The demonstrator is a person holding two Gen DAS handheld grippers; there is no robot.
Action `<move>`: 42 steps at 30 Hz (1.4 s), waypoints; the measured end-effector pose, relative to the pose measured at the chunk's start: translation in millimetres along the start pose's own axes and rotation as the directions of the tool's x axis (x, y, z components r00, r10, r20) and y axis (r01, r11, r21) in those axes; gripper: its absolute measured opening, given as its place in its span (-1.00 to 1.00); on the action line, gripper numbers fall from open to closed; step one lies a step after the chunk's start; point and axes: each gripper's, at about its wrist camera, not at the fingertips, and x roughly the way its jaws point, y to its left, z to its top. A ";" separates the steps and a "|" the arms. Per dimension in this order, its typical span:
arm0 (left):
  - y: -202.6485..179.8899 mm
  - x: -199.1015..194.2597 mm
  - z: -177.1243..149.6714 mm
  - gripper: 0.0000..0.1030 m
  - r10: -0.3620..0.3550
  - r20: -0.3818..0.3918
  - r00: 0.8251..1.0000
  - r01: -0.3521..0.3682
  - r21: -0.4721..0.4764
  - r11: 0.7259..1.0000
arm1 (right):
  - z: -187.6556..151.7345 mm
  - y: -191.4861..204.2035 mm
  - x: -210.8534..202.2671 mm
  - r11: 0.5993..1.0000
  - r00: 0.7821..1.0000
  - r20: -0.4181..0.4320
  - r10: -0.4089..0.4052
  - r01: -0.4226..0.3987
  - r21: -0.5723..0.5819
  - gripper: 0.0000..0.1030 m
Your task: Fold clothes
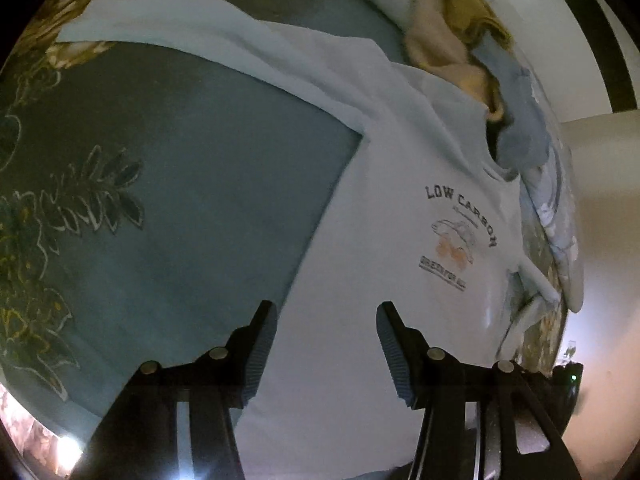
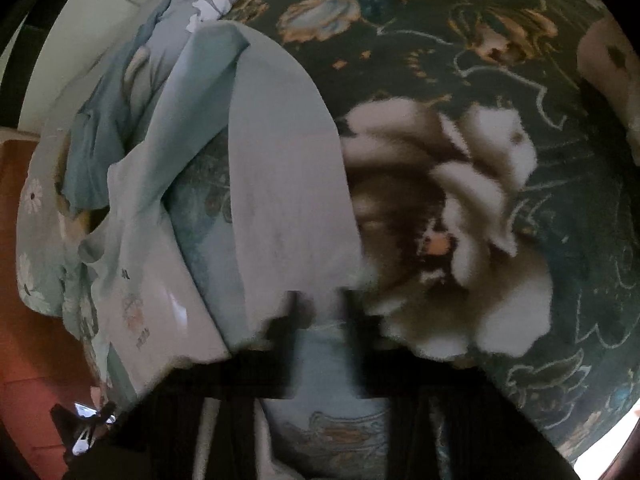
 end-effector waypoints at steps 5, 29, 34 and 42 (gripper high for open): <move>-3.3 -12.9 0.1 0.08 0.000 0.026 1.000 0.000 -0.001 1.000 | 2.2 6.6 -33.6 0.999 0.996 0.089 -0.008 0.012 -0.045 -0.94; 9.4 -21.9 -16.9 0.20 -0.033 0.011 0.999 0.034 -0.030 0.999 | 109.1 18.3 -221.4 0.961 0.913 0.376 -0.158 0.230 -0.155 -0.94; 24.3 -19.8 -21.7 0.21 -0.054 0.002 0.999 0.054 -0.069 0.996 | 92.5 68.5 -228.6 0.943 0.926 0.372 -0.070 0.183 -0.277 -0.94; 43.0 -21.1 -28.3 0.22 -0.100 0.004 0.995 0.100 -0.103 0.990 | 46.1 207.8 -190.2 0.848 0.982 0.158 0.107 -0.007 -0.530 -0.94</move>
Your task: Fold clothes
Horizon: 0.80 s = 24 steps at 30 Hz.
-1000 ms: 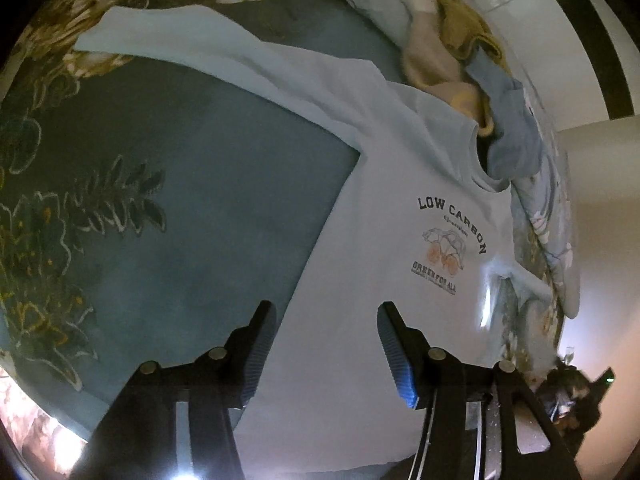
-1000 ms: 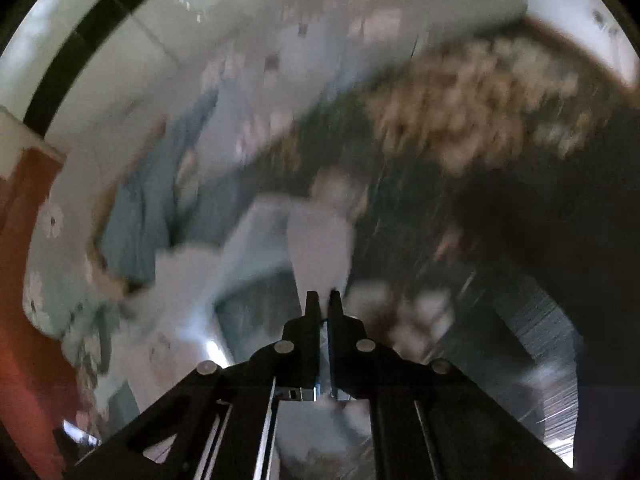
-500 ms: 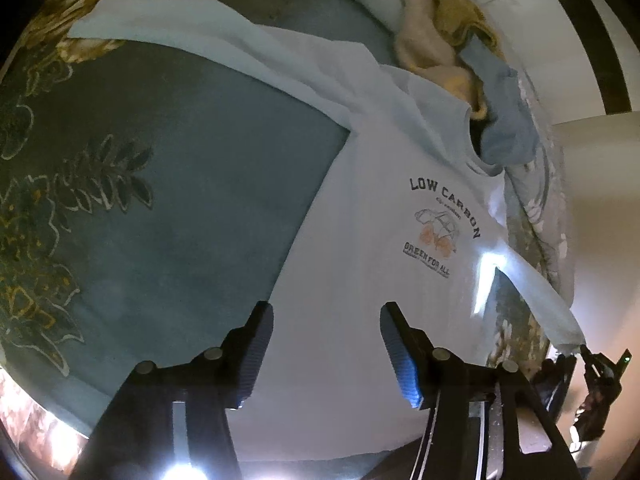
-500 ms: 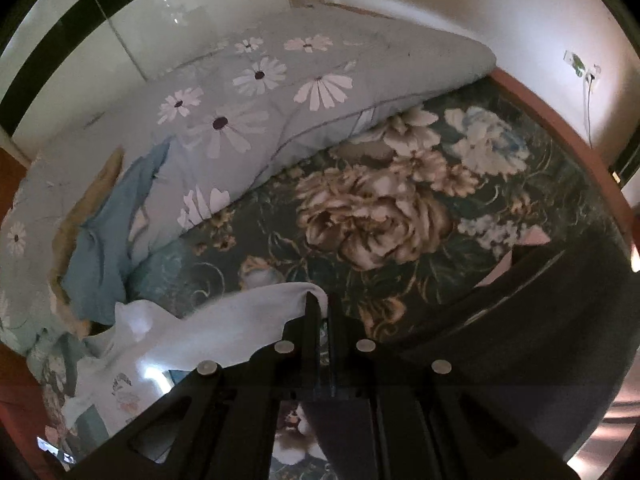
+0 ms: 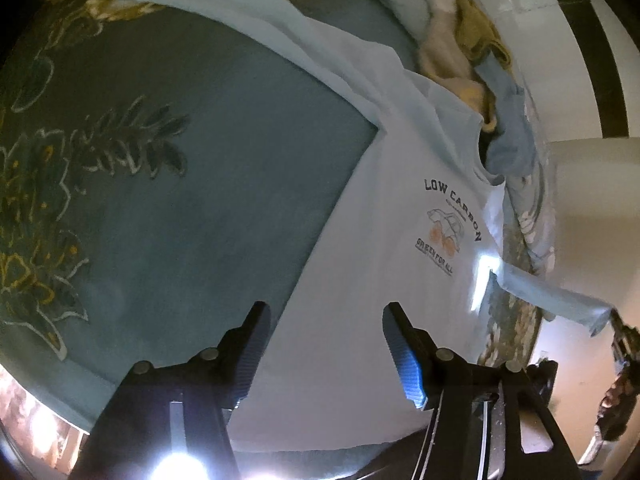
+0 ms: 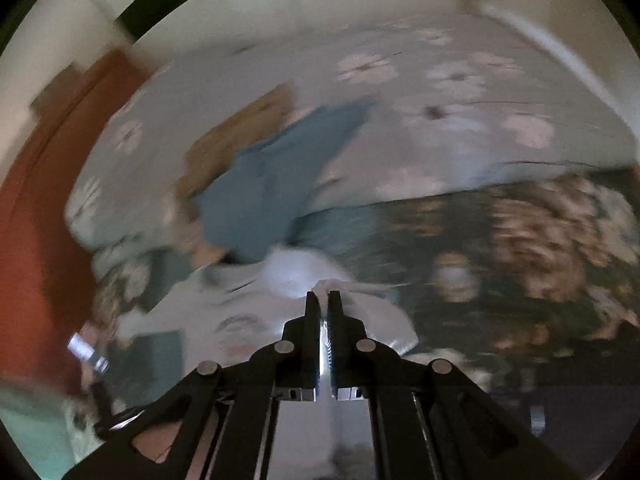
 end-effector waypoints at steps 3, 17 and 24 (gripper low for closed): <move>11.9 -3.3 0.1 0.22 -0.011 0.010 1.000 0.011 -0.025 1.000 | 2.4 50.5 26.9 0.993 0.993 -0.050 0.104 -0.107 -0.047 -0.94; 43.6 -23.1 8.2 0.25 0.002 0.048 0.999 0.003 -0.099 0.995 | -48.7 218.1 214.8 0.947 0.914 -0.345 0.214 -0.281 -0.157 -0.93; 31.0 -20.6 15.2 0.26 0.027 0.053 0.998 -0.022 -0.089 0.996 | -64.9 242.6 252.7 0.933 0.900 -0.389 0.196 -0.294 -0.208 -0.88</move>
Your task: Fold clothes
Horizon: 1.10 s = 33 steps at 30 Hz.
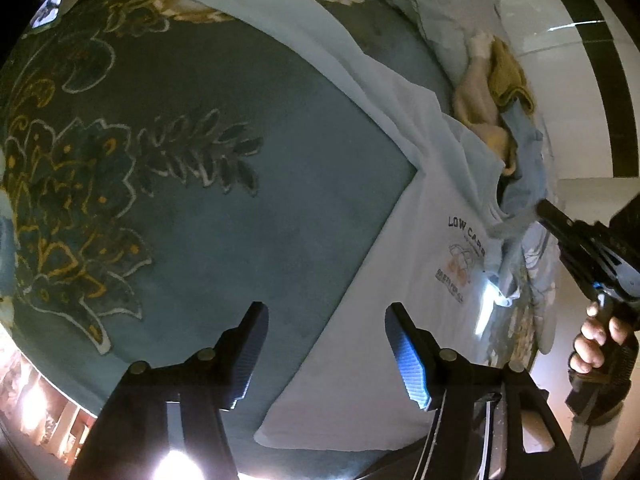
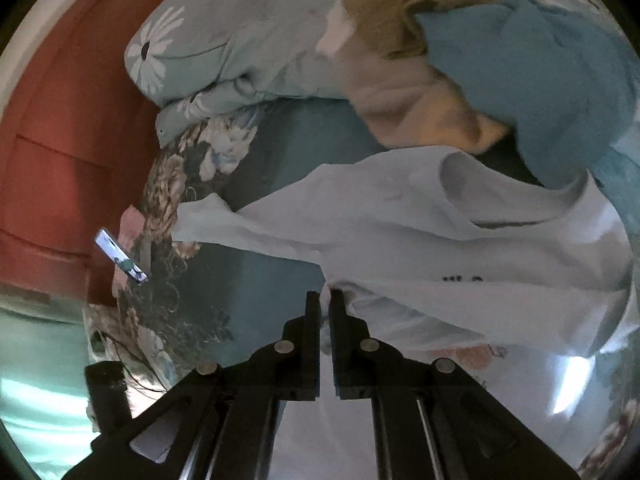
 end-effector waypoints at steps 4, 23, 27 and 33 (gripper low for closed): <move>-17.8 9.8 5.2 0.27 0.014 -0.012 1.000 -0.014 0.034 0.999 | 2.6 1.4 -2.3 0.997 0.998 0.022 0.063 -0.062 -0.037 -0.27; -164.9 95.8 96.4 0.27 0.137 0.037 0.990 -0.141 0.362 0.921 | -49.4 -298.1 -110.9 0.843 0.966 0.247 -0.082 -0.065 0.535 -0.04; -177.8 114.9 112.0 0.27 0.174 0.049 0.984 -0.179 0.399 0.900 | -42.0 -310.6 -98.3 0.835 0.974 0.225 -0.042 -0.090 0.543 -0.04; -171.6 133.2 124.8 0.27 0.230 0.016 0.973 -0.218 0.396 0.892 | -23.3 -314.7 -71.1 0.832 0.990 0.129 -0.058 -0.023 0.555 -0.06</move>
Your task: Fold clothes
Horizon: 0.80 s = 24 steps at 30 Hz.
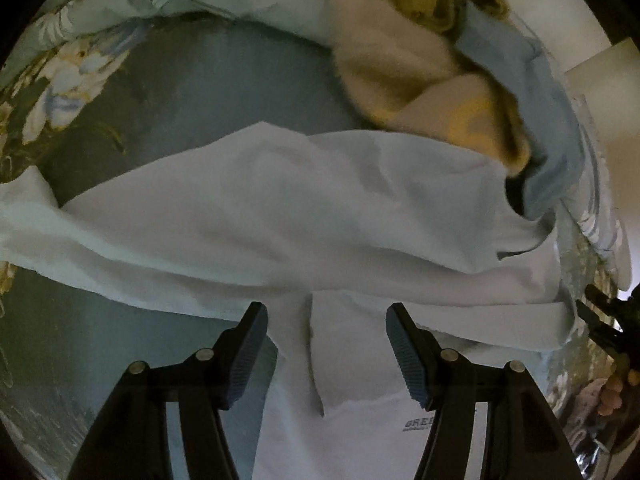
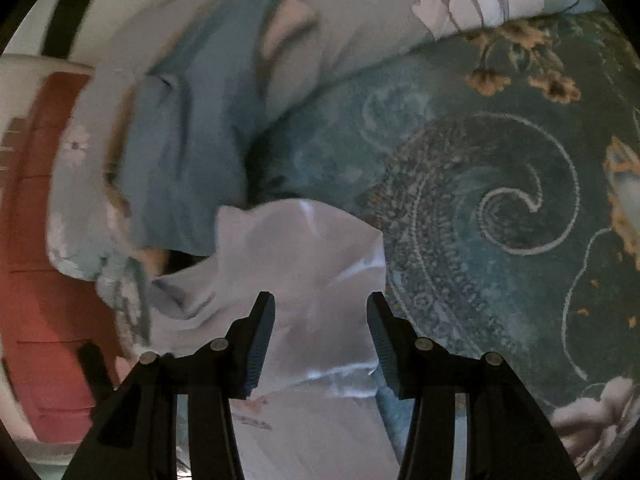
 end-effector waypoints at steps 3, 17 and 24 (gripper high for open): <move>5.9 -0.5 -2.0 0.27 -0.041 -0.005 0.999 0.041 -0.020 0.999 | 3.9 -1.9 12.3 0.998 0.998 -0.038 -0.056 0.056 0.007 -0.51; 23.3 -10.6 1.5 0.27 -0.138 0.017 0.990 0.138 -0.034 0.990 | 38.0 -21.2 -13.1 0.998 0.996 0.083 -0.019 0.014 0.064 -0.94; 14.0 -8.1 8.0 0.27 -0.144 -0.007 0.990 0.144 0.009 0.990 | 34.9 -24.5 -5.8 0.994 0.998 0.063 0.011 -0.018 0.106 -0.93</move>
